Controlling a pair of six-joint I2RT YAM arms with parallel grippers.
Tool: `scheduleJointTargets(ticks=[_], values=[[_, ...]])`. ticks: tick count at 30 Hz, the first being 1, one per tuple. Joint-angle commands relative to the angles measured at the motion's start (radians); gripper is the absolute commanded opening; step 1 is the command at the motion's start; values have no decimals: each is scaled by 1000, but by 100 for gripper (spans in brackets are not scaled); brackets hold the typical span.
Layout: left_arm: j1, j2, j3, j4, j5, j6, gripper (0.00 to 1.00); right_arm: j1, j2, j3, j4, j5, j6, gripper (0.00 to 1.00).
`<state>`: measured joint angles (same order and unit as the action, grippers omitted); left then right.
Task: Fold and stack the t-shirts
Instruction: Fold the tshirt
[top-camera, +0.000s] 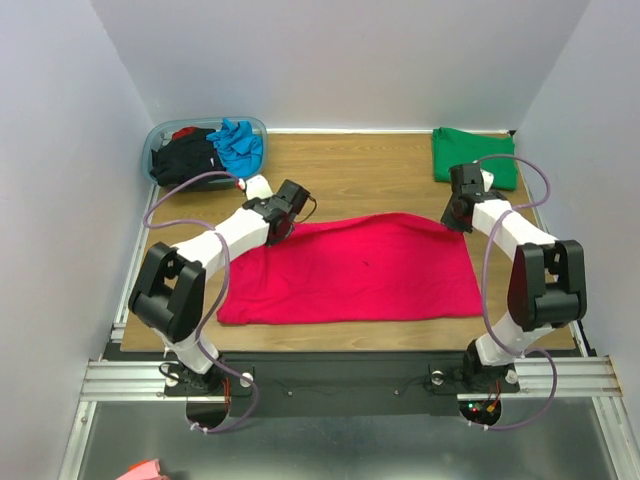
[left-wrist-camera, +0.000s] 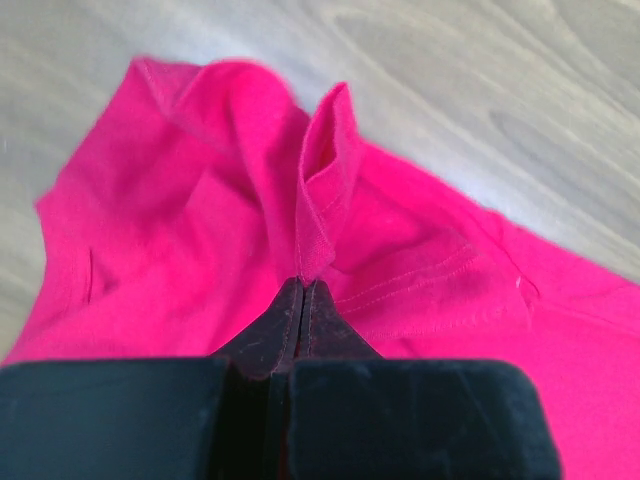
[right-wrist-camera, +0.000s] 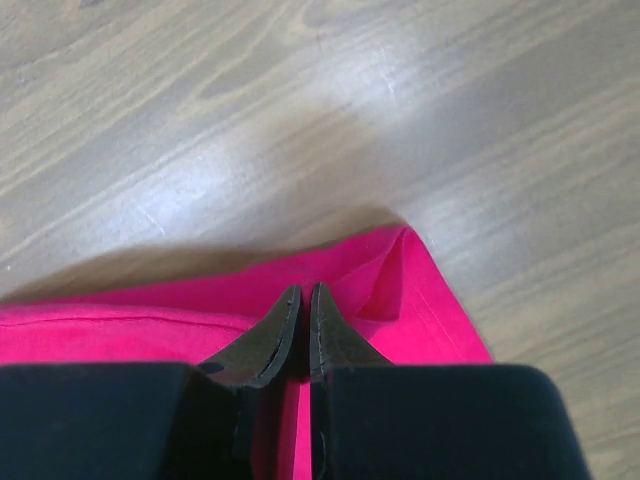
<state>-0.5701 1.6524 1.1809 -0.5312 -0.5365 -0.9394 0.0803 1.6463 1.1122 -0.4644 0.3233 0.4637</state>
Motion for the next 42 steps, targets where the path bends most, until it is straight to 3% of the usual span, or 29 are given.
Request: scheduleJointTargets(ticks=[1, 12, 18, 32, 34, 35, 36, 39, 42], values=[[-59, -91, -62, -85, -71, -154, 0, 7, -91, -34, 24, 11, 10, 0], [-148, -235, -205, -236, -86, -337, 0, 6, -210, -120, 18, 54, 1, 1], [-174, -347, -259, -250, -76, -366, 0, 7, -243, -149, 12, 53, -2, 0], [-275, -391, -362, -280, -20, -450, 0, 7, -281, -233, 3, 86, 10, 1], [-289, -402, -398, -277, -4, -460, 14, 7, -283, -245, -2, 100, 18, 1], [-297, -408, -411, -271, 19, -470, 23, 6, -287, -250, -6, 99, 23, 7], [-319, -423, -426, -271, 27, -475, 46, 7, -290, -262, -19, 99, 36, 10], [-358, -460, -422, -291, 46, -490, 67, 6, -321, -285, -49, 111, 68, 32], [-393, -497, -399, -335, 41, -506, 68, 7, -359, -285, -80, 129, 85, 51]])
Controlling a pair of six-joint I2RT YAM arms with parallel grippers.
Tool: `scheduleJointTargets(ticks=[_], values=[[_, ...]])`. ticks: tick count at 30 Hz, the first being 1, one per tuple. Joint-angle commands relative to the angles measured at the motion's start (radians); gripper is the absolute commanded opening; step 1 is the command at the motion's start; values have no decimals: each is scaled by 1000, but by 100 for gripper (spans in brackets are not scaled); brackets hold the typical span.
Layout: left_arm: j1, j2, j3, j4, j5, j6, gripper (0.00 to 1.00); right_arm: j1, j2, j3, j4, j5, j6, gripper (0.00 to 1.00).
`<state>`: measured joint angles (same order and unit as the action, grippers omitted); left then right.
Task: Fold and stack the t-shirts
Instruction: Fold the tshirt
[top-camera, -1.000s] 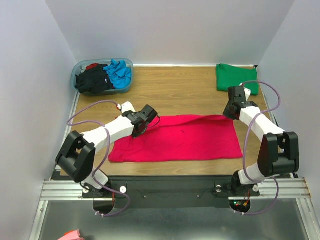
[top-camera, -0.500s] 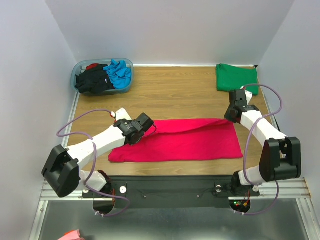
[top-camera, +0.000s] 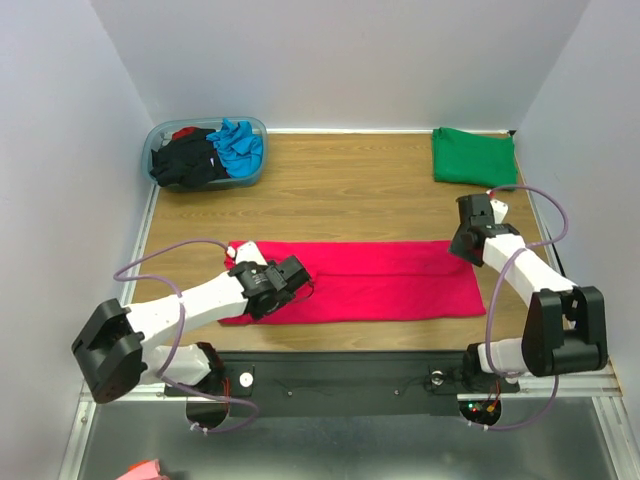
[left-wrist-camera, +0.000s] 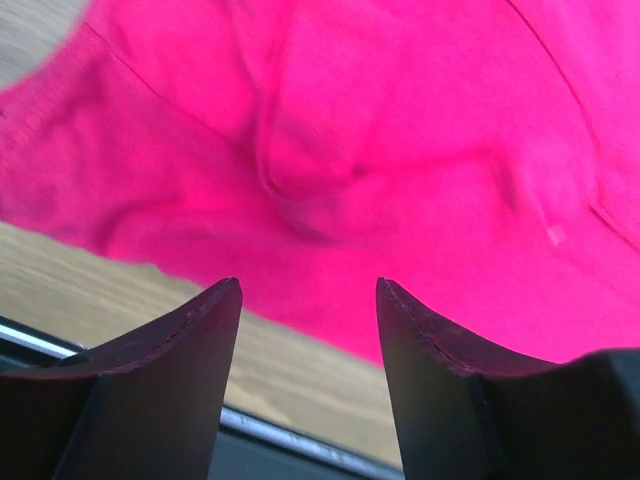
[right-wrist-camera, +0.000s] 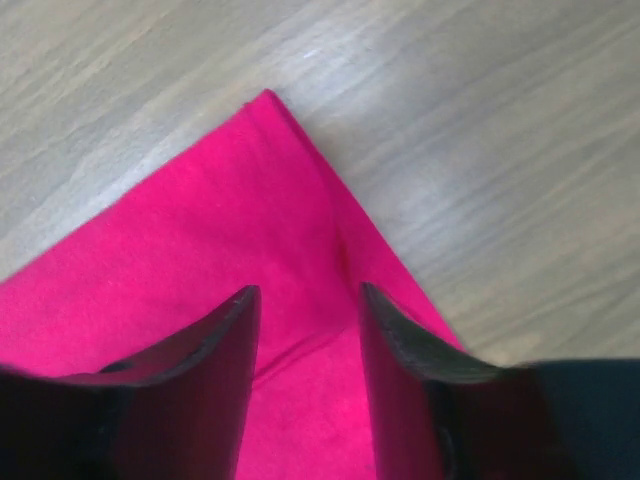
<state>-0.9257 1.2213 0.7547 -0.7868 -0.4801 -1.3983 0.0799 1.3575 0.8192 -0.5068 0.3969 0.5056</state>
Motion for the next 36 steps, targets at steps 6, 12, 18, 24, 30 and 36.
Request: scheduleJointTargets(ticks=[6, 12, 18, 24, 30, 36], values=[[-64, -66, 136, -129, -121, -32, 95, 6, -127, 57, -90, 48, 44, 99], [7, 22, 228, 153, -141, 246, 98, 6, -127, 51, 2, -309, -61, 100], [143, 174, 299, 325, -88, 457, 98, 30, -42, -38, 169, -572, -58, 100], [200, 306, 328, 353, -38, 496, 98, 40, 54, -83, 182, -494, -18, 100], [188, 316, 169, 357, 75, 443, 98, 40, 86, -124, 182, -435, 8, 100], [131, 112, -90, 292, 148, 326, 98, 40, 92, -146, 180, -368, 31, 100]])
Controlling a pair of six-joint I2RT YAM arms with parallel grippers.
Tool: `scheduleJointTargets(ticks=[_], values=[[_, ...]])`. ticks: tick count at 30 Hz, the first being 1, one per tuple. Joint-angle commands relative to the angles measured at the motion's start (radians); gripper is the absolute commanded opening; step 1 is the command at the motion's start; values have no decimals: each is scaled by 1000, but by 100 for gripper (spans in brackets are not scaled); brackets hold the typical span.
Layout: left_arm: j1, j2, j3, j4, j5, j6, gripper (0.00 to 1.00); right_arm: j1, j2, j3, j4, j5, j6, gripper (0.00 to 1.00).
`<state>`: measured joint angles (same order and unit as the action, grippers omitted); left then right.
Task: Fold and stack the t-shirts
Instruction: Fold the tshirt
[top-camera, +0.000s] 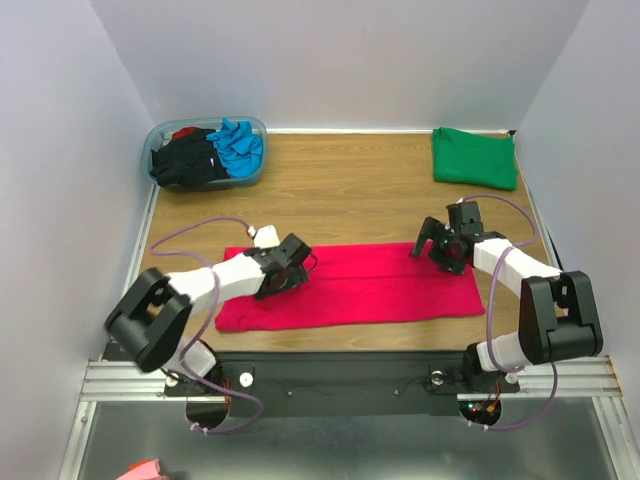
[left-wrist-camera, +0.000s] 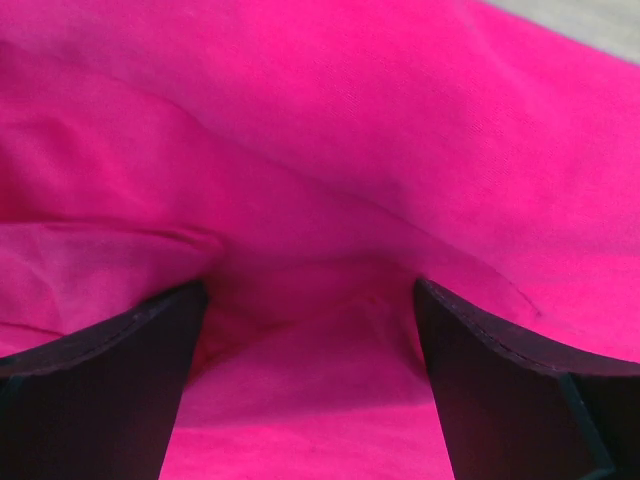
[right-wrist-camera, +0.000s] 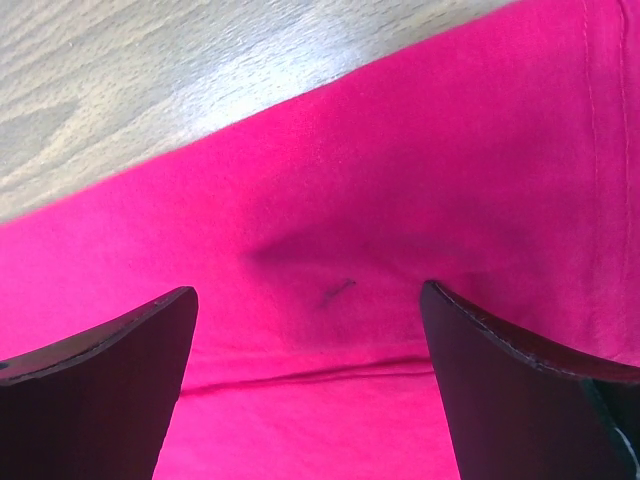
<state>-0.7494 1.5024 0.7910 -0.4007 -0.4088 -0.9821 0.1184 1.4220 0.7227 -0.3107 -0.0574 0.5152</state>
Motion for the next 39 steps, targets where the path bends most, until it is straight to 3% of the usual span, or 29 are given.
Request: scheduleJointTargets(ticks=[1, 4, 9, 17, 24, 29, 32, 39], values=[[-59, -207, -143, -113, 87, -102, 98, 0, 29, -49, -16, 97, 25, 100], [-135, -370, -161, -265, 91, -205, 98, 1, 31, -55, -18, 138, 35, 100], [-162, -638, -193, -317, 180, -207, 98, 0, 57, -57, -22, 177, 46, 100], [-163, -706, -144, -359, 157, -213, 98, -2, 54, -43, -25, 166, 39, 100], [-151, -463, -56, -147, 58, -106, 98, 0, -26, -45, -28, 105, 8, 100], [-45, -236, -41, -55, 82, -73, 98, 0, -52, -32, -30, 116, -20, 100], [20, -177, -84, 38, 164, -35, 98, 0, -26, -39, -28, 102, -18, 100], [70, 48, -56, 154, 222, 20, 98, 0, 0, -78, -33, 123, 17, 100]])
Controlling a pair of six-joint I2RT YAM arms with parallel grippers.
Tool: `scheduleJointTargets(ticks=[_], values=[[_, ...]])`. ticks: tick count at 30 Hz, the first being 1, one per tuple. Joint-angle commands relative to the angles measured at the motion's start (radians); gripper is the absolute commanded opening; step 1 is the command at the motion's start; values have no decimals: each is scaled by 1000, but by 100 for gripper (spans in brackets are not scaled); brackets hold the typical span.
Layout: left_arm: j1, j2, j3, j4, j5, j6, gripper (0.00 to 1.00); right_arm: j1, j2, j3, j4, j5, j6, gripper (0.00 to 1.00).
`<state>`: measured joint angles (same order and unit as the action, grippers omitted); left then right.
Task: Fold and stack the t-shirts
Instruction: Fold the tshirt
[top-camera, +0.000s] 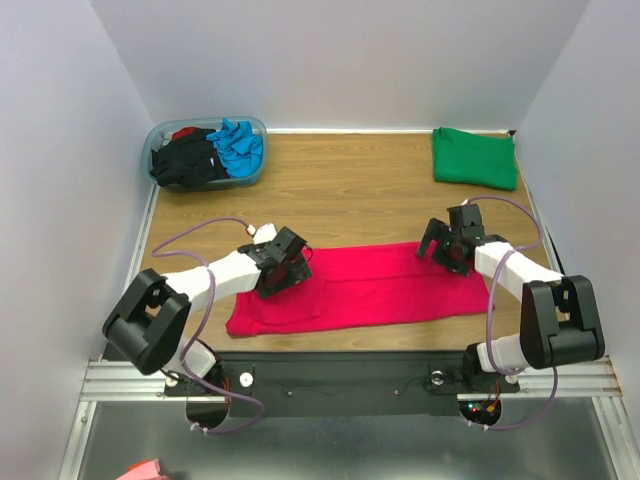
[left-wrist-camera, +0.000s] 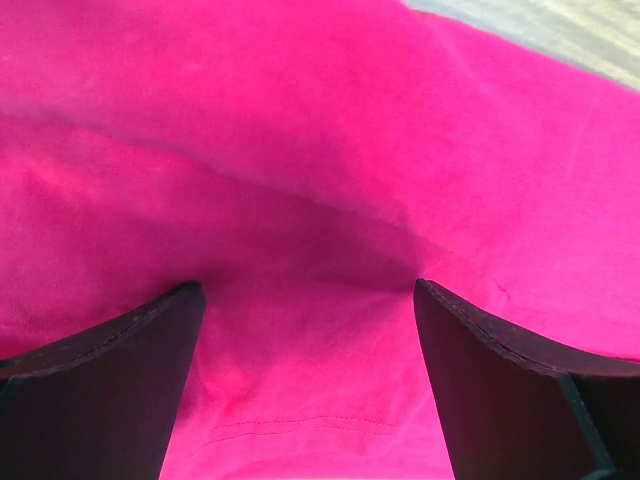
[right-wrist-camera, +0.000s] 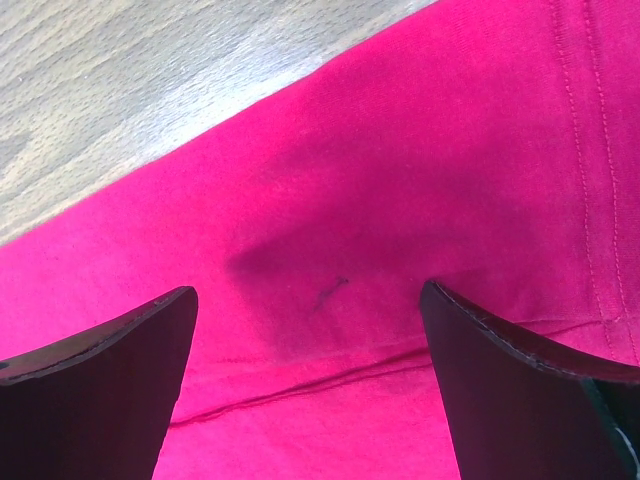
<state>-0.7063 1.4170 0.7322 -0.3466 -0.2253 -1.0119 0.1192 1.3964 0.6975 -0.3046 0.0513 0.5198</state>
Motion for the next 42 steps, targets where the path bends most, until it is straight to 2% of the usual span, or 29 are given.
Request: scheduleJointTargets(ticks=[1, 7, 9, 10, 11, 12, 13, 14, 17, 18, 19, 20, 21, 22, 25, 29, 37, 42], values=[[37, 164, 19, 113, 41, 67, 98, -1, 21, -64, -39, -2, 20, 100], [108, 474, 297, 135, 72, 223, 98, 11, -75, -150, -39, -175, 37, 100], [139, 558, 474, 106, 99, 254, 98, 45, -118, -200, -39, -220, 72, 100], [146, 648, 551, 84, 106, 289, 98, 65, -154, -214, -36, -231, 86, 100], [151, 696, 723, 66, 107, 308, 98, 112, -169, -239, -37, -257, 104, 100], [153, 747, 824, 37, 103, 318, 98, 137, -178, -248, -37, -269, 120, 100], [153, 860, 928, -29, 104, 356, 98, 164, -188, -262, -36, -283, 164, 100], [153, 923, 1158, -61, 110, 374, 98, 230, -221, -271, -30, -291, 193, 100], [154, 1193, 1546, -247, 93, 383, 99, 354, -270, -325, 5, -291, 321, 100], [159, 1299, 1761, -277, 139, 366, 99, 450, -284, -341, 25, -280, 354, 100], [162, 1327, 1830, -250, 220, 348, 99, 555, -280, -345, 72, -284, 408, 100], [166, 1336, 1802, -199, 291, 331, 99, 609, -271, -342, 94, -283, 428, 100], [172, 1320, 1752, -70, 334, 267, 99, 661, -219, -323, 116, -281, 437, 100], [172, 1312, 1704, -31, 346, 250, 99, 757, -186, -300, 143, -277, 437, 100], [169, 1300, 1721, 1, 310, 249, 99, 859, -21, -209, 153, -265, 407, 100], [172, 1295, 1724, 73, 330, 223, 99, 960, 96, -121, 186, -285, 361, 100], [217, 1339, 1707, 161, 405, 179, 99, 968, 39, -69, 142, -220, 303, 100], [248, 1335, 1707, 140, 328, 124, 99, 968, 30, -29, 104, -182, 284, 100]])
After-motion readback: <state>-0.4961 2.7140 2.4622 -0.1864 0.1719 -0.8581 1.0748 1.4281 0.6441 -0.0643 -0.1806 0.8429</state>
